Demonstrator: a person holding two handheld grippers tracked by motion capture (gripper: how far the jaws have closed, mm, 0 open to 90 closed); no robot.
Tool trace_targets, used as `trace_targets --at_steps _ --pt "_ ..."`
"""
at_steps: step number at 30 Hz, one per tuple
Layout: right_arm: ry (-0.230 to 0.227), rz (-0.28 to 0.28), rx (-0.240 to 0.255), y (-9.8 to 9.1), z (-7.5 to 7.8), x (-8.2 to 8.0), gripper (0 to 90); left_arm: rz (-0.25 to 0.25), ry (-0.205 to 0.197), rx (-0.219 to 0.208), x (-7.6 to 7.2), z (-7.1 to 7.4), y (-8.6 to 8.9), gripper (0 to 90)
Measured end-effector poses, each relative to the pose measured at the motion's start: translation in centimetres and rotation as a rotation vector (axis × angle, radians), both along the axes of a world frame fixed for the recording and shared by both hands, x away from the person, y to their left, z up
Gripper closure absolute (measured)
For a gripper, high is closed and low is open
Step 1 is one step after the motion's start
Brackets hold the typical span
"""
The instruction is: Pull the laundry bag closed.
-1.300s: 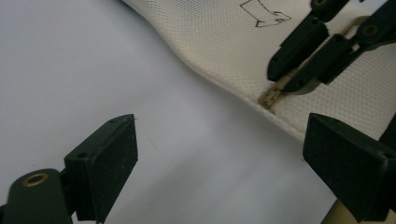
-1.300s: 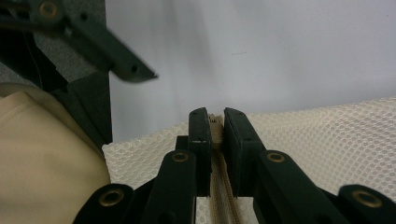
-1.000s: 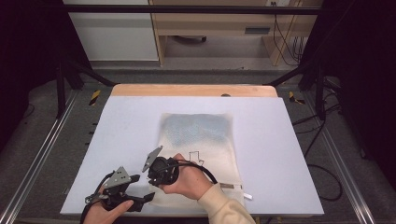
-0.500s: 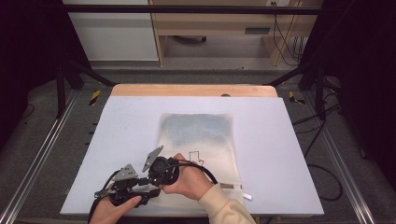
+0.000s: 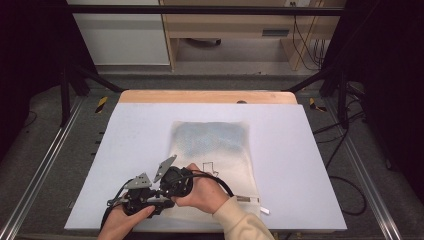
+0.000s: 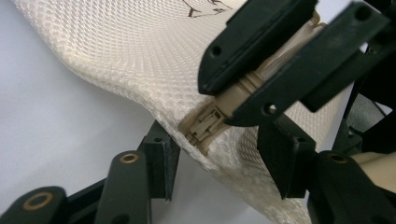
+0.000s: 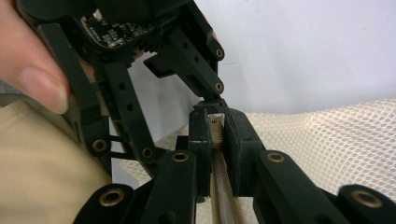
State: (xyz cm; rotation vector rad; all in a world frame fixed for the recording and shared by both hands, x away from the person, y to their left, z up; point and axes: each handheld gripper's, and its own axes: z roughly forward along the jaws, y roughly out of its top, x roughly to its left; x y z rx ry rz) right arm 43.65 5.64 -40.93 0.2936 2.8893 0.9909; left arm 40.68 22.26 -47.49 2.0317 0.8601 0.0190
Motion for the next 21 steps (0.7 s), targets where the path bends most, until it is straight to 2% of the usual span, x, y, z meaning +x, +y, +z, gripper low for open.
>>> trace_targets --at_steps 2,9,12,16,17,21 --pt "0.003 -0.002 -0.004 -0.07 0.04 0.05 82.0 -0.005 0.002 -0.001 0.1 -0.09 -0.01 53.6" --pt "0.001 -0.007 -0.003 -0.11 -0.01 0.01 82.0 -0.013 0.027 -0.025 0.39 -0.44 -0.11 54.3" --pt "0.0 -0.003 -0.002 -0.13 -0.01 0.02 82.0 -0.014 0.025 -0.023 0.41 -0.48 -0.16 56.5" --pt "0.002 -0.006 -0.003 -0.18 0.05 0.0 82.0 -0.019 0.028 -0.02 0.53 -0.55 -0.24 60.9" --pt "0.003 0.0 0.0 -0.19 0.03 0.06 82.0 -0.021 0.043 -0.027 0.63 -0.61 -0.22 62.6" --pt "0.0 -0.002 -0.009 -0.28 -0.13 0.02 82.0 -0.019 0.056 -0.027 0.85 -0.61 0.01 70.6"
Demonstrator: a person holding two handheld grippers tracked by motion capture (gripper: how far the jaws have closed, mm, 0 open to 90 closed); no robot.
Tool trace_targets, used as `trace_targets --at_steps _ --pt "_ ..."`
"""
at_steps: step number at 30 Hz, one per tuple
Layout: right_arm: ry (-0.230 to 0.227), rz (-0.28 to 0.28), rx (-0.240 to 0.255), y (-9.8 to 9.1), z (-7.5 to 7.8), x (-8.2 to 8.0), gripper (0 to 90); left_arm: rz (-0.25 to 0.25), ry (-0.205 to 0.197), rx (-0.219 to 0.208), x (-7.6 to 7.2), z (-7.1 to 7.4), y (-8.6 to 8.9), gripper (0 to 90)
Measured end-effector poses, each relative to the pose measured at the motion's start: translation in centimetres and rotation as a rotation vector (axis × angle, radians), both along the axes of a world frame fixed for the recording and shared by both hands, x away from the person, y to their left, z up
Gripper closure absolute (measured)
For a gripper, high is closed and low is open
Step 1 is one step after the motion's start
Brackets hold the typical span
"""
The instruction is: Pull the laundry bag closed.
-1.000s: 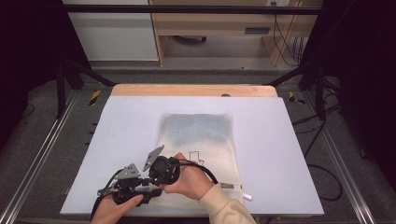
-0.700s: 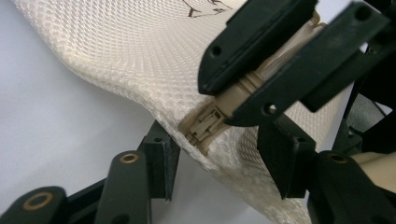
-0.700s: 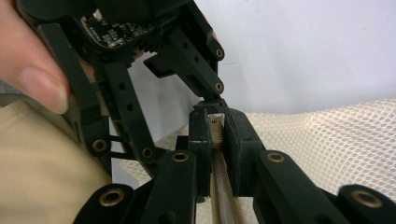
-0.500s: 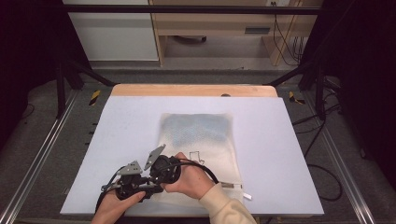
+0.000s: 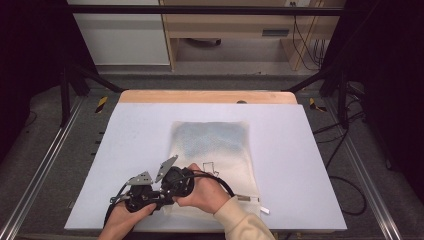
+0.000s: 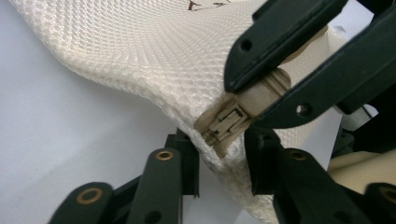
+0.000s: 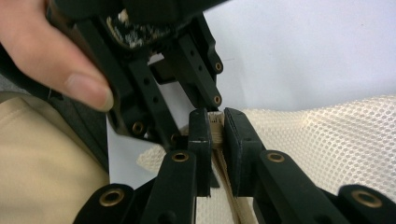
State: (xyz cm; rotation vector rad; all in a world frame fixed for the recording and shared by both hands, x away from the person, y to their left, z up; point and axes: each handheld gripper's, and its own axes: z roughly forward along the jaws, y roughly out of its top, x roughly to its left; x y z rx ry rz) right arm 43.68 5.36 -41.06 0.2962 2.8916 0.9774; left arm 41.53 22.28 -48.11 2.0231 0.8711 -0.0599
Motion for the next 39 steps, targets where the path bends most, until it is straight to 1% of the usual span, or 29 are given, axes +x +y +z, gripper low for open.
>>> trace_targets --at_steps 2,4,5,8,11,13,15,16,17,18,20,21,22,23,24,25,31,34,35,39 --pt "0.003 0.001 0.004 -0.2 0.0 0.1 82.0 -0.003 0.001 0.002 0.0 0.0 0.0 74.6" --pt "0.004 0.003 0.002 -0.2 0.0 0.1 82.0 -0.004 0.011 0.0 0.1 0.0 0.0 75.7" --pt "0.002 -0.001 0.002 -0.2 0.0 0.0 82.0 -0.001 0.007 0.004 0.1 0.0 0.1 79.3" --pt "-0.002 0.004 0.006 -0.3 -0.1 0.0 82.0 -0.001 0.007 0.006 0.1 0.1 0.1 81.1" --pt "-0.008 0.007 -0.004 -0.4 -0.1 0.0 82.0 -0.001 0.003 0.012 0.1 0.2 0.1 81.4" --pt "-0.003 0.001 -0.008 -0.5 -0.1 -0.1 82.0 0.001 0.0 0.013 0.1 0.2 0.2 81.7" --pt "-0.017 0.006 -0.014 -0.5 -0.2 0.0 82.1 0.0 -0.005 0.016 0.1 0.3 0.2 82.0" --pt "-0.012 0.004 -0.027 -0.6 -0.2 -0.1 82.1 0.0 -0.007 0.019 0.1 0.3 0.2 82.0" --pt "-0.009 0.008 -0.026 -0.7 -0.3 0.0 82.1 0.0 -0.007 0.021 0.1 0.3 0.2 82.1" --pt "-0.008 0.0 -0.027 -0.7 -0.3 -0.1 82.1 -0.001 -0.008 0.023 0.1 0.4 0.2 82.1" --pt "-0.008 0.008 -0.033 -0.8 -0.4 0.0 82.2 -0.004 -0.008 0.024 0.0 0.4 0.2 82.2" --pt "-0.011 0.009 -0.038 -0.8 -0.5 -0.1 82.2 0.001 -0.007 0.017 0.0 0.4 0.2 82.3" --pt "-0.015 0.009 -0.049 -0.9 -0.4 -0.1 82.2 -0.002 -0.008 0.021 0.0 0.4 0.2 82.3" --pt "-0.015 0.009 -0.049 -0.9 -0.4 -0.1 82.2 -0.005 -0.008 0.024 0.0 0.4 0.2 82.3" --pt "-0.014 0.005 -0.06 -0.9 -0.5 -0.1 82.3 0.008 -0.004 0.017 0.0 0.4 0.1 82.4" --pt "-0.015 0.003 -0.069 -1.0 -0.6 0.0 82.2 0.008 -0.004 0.017 0.0 0.4 0.1 82.4" --pt "-0.003 -0.005 -0.062 -1.6 -0.7 0.1 82.2 0.003 -0.014 0.023 -0.1 0.6 0.2 82.3" --pt "0.001 -0.006 -0.067 -1.9 -0.8 0.2 82.2 0.002 -0.013 0.023 0.0 0.6 0.2 82.3" --pt "0.003 -0.015 -0.066 -1.9 -0.8 0.1 82.2 0.001 -0.013 0.023 0.0 0.6 0.2 82.3" --pt "0.005 -0.011 -0.07 -2.3 -0.9 0.2 82.2 0.003 -0.019 0.023 -0.1 0.6 0.2 82.2"
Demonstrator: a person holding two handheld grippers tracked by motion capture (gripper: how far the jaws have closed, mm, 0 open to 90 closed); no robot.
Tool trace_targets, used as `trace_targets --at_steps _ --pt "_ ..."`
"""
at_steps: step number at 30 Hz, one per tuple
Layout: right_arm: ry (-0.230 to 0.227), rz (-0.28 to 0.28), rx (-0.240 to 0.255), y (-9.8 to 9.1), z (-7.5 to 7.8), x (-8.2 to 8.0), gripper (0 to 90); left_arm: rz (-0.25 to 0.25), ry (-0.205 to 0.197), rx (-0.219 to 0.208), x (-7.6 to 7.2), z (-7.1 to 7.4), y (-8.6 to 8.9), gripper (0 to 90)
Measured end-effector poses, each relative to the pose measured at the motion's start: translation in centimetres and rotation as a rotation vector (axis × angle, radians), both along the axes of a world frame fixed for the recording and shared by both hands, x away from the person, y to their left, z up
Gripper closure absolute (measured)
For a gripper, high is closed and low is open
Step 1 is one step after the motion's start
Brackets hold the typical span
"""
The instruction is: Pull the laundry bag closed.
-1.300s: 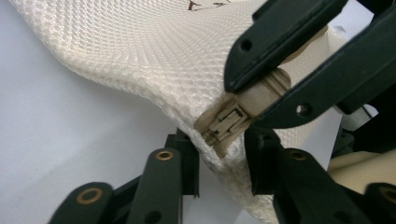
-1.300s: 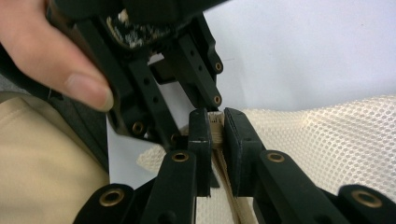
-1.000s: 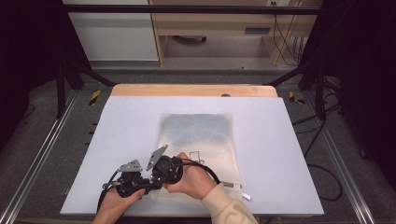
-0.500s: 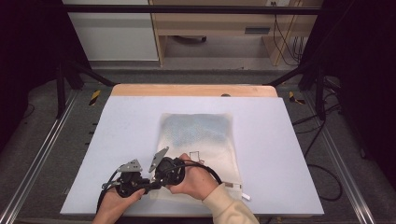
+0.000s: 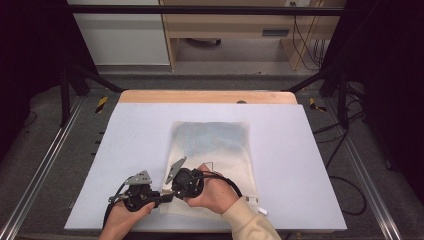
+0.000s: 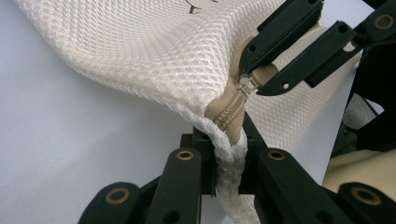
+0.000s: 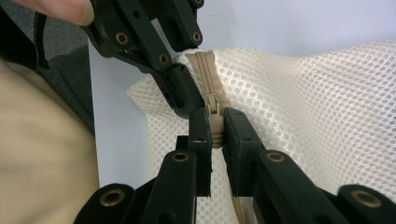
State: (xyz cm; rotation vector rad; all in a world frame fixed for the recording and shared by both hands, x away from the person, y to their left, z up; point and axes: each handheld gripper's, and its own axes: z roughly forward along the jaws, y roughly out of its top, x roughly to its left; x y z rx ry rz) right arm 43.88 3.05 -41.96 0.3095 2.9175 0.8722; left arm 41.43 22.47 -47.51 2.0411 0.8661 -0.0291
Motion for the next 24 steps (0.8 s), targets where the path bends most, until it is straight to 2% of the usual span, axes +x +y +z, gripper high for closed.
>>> trace_targets --at_steps 7,24 --pt "0.011 -0.022 0.003 -0.7 -0.2 0.2 82.2 -0.001 -0.003 -0.003 0.0 0.1 0.0 82.2" --pt "0.013 -0.022 0.003 -1.2 -0.4 0.0 82.1 -0.009 0.001 -0.001 -0.1 0.1 -0.1 82.1"
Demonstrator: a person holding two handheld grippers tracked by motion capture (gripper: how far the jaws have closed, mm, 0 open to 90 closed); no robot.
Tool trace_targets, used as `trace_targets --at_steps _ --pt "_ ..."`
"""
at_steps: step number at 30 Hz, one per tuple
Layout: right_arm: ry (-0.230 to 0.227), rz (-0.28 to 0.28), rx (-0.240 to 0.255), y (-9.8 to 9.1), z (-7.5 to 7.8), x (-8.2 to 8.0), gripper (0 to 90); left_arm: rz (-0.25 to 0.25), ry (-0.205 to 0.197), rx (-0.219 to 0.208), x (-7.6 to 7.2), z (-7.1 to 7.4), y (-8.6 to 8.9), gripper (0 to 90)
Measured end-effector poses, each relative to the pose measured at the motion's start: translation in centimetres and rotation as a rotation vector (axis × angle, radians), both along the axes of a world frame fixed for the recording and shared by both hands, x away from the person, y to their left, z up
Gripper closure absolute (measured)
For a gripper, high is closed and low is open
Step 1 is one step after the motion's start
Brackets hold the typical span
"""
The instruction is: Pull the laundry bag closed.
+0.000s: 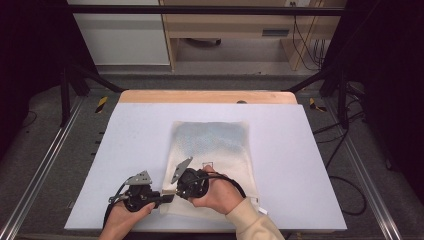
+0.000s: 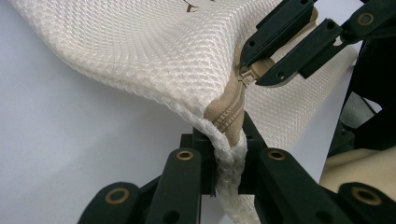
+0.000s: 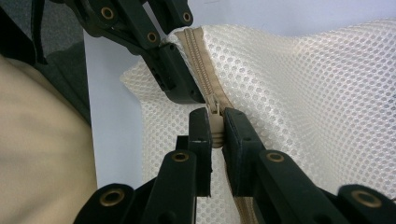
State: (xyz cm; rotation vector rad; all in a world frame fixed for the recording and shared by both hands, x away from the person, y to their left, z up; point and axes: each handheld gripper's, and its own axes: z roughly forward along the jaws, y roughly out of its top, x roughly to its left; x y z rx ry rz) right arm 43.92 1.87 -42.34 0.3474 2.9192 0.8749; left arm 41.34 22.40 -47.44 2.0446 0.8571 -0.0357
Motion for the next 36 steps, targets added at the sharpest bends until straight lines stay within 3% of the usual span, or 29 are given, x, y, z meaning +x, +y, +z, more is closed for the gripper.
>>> trace_targets --at_steps 36 --pt "-0.005 -0.014 0.02 -1.9 -0.2 -1.0 82.1 -0.039 -0.022 0.005 -0.6 -0.3 -1.6 82.1"
